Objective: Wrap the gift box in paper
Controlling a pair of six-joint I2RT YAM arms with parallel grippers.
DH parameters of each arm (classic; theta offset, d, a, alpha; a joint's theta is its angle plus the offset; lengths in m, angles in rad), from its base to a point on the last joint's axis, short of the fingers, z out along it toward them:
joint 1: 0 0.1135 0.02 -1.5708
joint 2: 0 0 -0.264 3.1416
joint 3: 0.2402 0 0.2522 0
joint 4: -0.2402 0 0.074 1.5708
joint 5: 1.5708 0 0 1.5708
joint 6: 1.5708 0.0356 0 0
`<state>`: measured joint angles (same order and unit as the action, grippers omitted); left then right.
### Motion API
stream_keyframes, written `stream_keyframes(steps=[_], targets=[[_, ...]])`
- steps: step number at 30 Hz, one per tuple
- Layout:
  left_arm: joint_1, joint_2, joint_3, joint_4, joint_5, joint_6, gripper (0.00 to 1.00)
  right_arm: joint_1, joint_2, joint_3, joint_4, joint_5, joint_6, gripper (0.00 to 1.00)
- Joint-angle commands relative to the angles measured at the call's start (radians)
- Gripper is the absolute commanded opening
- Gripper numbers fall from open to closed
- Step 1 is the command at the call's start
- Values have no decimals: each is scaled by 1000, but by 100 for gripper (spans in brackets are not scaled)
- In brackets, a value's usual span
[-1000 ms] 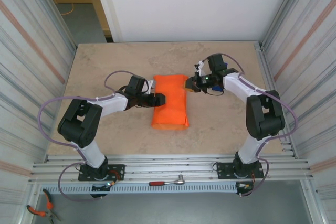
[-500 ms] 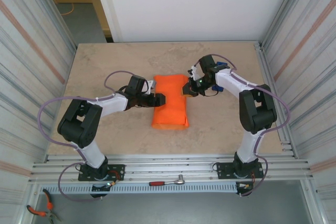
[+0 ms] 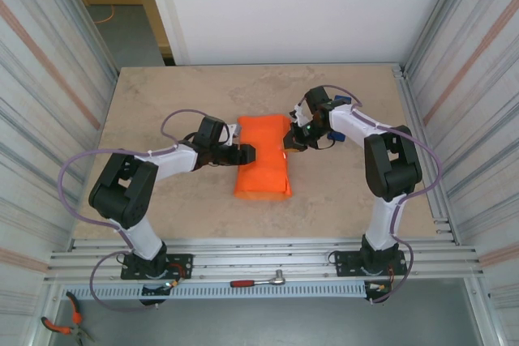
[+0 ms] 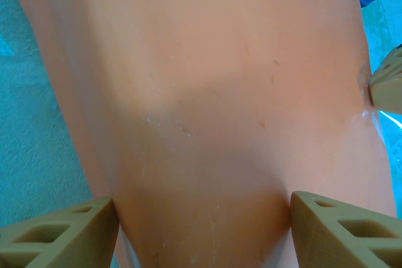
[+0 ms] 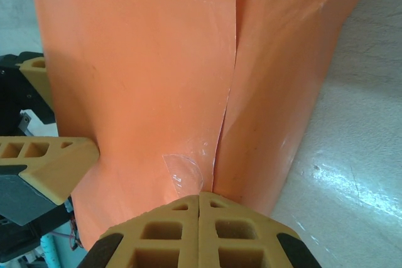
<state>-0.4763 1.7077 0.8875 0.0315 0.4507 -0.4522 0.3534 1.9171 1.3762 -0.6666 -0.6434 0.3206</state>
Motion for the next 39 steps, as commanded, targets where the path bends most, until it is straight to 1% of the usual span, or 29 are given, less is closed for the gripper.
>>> stream_keyframes(steps=[1, 4, 9, 12, 17, 28, 33, 39], targets=[[-16, 65, -51, -142, -103, 22, 70, 6, 23, 9, -28, 57, -23, 0], [-16, 67, -51, -140, -101, 23, 70, 4, 7, 9, -26, 58, -17, 1], [-16, 66, -56, -141, -106, 23, 70, 5, -23, 7, -24, 60, -3, 12], [-15, 64, -57, -141, -106, 22, 70, 5, -37, 3, -18, 66, 7, 16], [-15, 61, -63, -142, -109, 21, 70, 5, -48, -4, -8, 70, 18, 20], [-16, 60, -66, -145, -112, 23, 70, 6, -55, -27, 8, 78, 34, 33], [-16, 61, -66, -144, -112, 20, 70, 6, -61, -35, 12, 82, 37, 35], [-16, 62, -64, -144, -110, 17, 70, 3, -93, -52, 13, 147, 40, 41]])
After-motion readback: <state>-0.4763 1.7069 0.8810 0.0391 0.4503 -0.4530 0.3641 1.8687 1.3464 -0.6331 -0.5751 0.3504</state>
